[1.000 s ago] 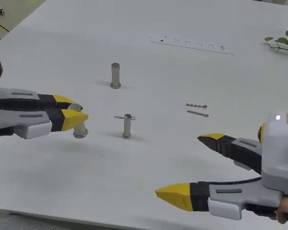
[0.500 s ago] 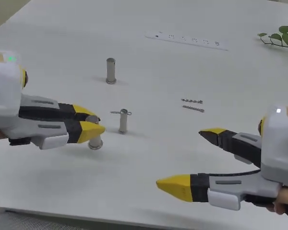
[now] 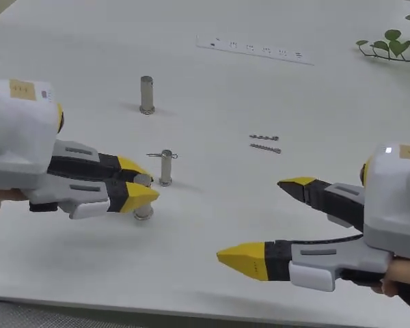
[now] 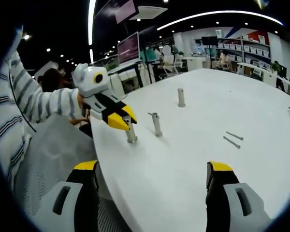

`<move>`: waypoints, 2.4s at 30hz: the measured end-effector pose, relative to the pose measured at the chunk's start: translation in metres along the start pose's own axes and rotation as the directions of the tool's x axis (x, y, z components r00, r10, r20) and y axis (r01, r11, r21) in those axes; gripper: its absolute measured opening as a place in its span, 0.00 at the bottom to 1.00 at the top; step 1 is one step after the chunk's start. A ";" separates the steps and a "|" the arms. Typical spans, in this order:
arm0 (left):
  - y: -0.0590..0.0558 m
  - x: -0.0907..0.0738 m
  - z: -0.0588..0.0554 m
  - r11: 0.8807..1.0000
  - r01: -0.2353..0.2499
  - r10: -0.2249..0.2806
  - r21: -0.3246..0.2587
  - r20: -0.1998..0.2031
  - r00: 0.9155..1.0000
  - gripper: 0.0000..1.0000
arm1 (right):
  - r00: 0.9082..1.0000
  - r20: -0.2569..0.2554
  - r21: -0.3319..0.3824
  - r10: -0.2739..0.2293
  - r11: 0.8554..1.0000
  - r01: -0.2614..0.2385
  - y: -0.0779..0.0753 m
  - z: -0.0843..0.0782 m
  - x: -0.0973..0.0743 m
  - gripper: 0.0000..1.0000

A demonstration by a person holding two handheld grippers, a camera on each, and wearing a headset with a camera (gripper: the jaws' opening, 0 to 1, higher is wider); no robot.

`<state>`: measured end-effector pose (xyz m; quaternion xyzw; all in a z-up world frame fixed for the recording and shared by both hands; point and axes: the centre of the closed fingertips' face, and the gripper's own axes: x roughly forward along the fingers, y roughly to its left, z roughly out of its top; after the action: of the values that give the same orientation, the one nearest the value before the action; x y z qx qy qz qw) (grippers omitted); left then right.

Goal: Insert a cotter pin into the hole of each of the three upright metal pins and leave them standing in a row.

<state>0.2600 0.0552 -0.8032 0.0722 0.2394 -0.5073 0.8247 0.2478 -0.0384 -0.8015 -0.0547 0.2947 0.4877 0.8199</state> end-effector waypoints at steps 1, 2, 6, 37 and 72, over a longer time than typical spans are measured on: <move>-0.001 0.000 -0.001 1.000 0.002 -0.002 0.002 -0.001 1.000 0.11 | 1.000 -0.002 -0.001 -0.001 1.000 0.001 0.000 0.000 0.000 0.93; -0.001 0.000 -0.001 1.000 0.004 -0.004 0.005 -0.002 1.000 0.11 | 1.000 -0.004 -0.002 -0.001 1.000 0.001 0.000 -0.001 0.000 0.93; 0.000 0.001 -0.004 1.000 0.003 -0.003 0.016 -0.007 1.000 0.11 | 1.000 -0.009 -0.003 -0.003 1.000 0.003 -0.001 -0.001 0.000 0.93; 0.001 0.006 -0.013 0.999 0.036 -0.036 -0.027 0.028 0.999 0.13 | 1.000 -0.021 0.000 -0.003 1.000 0.003 -0.003 -0.005 0.001 0.93; 0.012 -0.010 -0.036 0.999 -0.035 0.036 -0.041 0.008 0.999 0.92 | 0.999 -0.039 -0.042 -0.018 0.999 0.016 -0.015 0.005 -0.007 0.92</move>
<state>0.2553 0.0819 -0.8319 0.0574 0.2446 -0.4880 0.8359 0.2604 -0.0499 -0.7964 -0.0839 0.3002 0.4855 0.8168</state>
